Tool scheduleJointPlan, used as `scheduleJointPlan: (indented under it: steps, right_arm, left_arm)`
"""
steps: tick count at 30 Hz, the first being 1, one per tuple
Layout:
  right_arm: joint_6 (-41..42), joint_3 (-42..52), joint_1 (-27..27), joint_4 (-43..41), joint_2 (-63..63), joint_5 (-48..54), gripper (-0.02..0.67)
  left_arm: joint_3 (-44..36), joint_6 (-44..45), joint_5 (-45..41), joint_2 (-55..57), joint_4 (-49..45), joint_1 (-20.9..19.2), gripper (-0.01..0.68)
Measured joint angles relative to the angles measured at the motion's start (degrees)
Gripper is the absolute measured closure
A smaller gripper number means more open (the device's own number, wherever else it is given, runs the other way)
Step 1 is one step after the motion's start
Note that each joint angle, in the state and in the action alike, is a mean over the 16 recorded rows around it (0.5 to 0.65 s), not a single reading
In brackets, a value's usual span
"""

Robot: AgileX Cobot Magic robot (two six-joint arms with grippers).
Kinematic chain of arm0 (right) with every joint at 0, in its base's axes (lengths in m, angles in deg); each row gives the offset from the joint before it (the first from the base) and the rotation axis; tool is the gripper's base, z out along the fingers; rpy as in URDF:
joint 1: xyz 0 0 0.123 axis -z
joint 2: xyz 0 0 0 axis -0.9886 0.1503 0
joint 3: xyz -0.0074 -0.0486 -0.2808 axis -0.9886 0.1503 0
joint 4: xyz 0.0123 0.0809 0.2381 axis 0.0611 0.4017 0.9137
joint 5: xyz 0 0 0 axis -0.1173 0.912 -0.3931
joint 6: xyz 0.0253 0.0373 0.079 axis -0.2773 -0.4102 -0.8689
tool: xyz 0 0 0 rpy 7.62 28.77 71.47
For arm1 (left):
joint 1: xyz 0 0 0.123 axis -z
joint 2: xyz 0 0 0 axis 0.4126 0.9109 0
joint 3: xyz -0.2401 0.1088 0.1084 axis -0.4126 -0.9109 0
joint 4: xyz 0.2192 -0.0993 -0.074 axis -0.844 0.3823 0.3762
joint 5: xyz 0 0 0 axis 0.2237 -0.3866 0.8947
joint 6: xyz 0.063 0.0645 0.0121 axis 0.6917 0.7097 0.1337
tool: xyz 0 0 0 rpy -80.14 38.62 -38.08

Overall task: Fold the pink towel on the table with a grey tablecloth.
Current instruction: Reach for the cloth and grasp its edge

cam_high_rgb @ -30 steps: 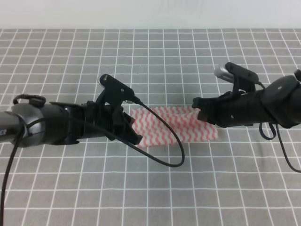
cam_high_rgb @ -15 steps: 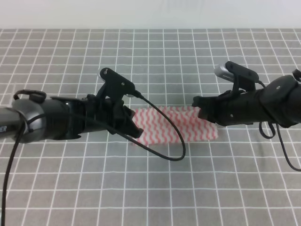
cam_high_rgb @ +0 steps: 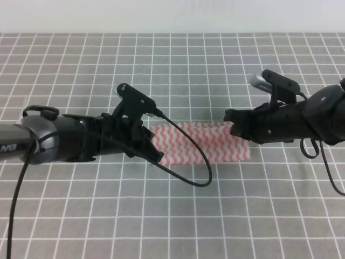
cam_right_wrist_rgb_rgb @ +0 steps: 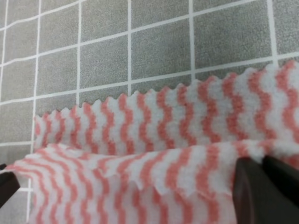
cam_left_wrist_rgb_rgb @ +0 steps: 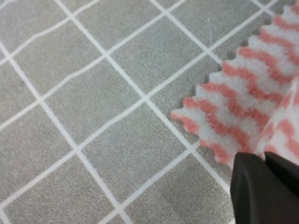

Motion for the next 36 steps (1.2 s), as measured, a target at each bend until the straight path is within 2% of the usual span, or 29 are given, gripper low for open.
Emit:
scheduleJointPlan:
  steps: [6,17,22,26,36]
  right_arm:
    - [0.0,0.0,0.1,0.0,0.0,0.3,0.666]
    - [0.0,0.0,0.1,-0.1,0.0,0.5,0.665]
    - [0.0,0.0,0.1,-0.1,0.0,0.6,0.666]
    - [0.0,0.0,0.1,-0.1,0.0,0.7,0.667]
    - [0.0,0.0,0.1,-0.1,0.0,0.9,0.667]
  left_arm:
    - [0.2,-0.3,0.2,0.0,-0.1,0.0,0.626]
    - [1.1,-1.7,0.6,-1.1,0.3,0.0,0.363]
    - [2.1,-2.9,0.9,-3.0,0.3,-0.1,0.278]
    - [2.9,-4.6,-0.5,-4.3,0.3,-0.1,0.291]
    - [3.6,-7.3,-10.6,-2.0,0.2,-0.1,0.510]
